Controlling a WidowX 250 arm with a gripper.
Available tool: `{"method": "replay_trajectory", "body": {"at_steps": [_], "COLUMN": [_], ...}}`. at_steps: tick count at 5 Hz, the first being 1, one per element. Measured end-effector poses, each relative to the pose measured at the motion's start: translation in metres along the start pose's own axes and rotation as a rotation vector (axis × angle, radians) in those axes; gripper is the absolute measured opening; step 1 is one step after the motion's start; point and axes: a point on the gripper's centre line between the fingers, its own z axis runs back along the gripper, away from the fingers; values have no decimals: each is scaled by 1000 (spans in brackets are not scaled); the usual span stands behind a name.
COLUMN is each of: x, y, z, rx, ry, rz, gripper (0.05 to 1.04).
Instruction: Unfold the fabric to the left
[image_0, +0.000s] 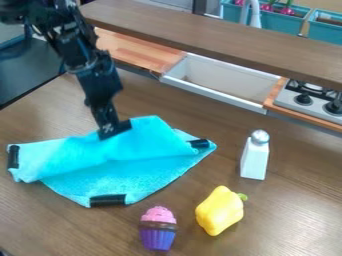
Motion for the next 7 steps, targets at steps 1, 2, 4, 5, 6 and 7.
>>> {"method": "replay_trajectory", "body": {"at_steps": [1,2,4,5,6,7], "x": [3,2,6,13,16,14], "y": [25,49,89,103,114,122], "z": [-5,-13,-21,-14,-6,-5], "rx": [24,40,58,81,129,152], "ry": [50,123,218,219,221,245], "rz": [67,128,195,209,235,251], "gripper": [49,49,49,49,49,49]}}
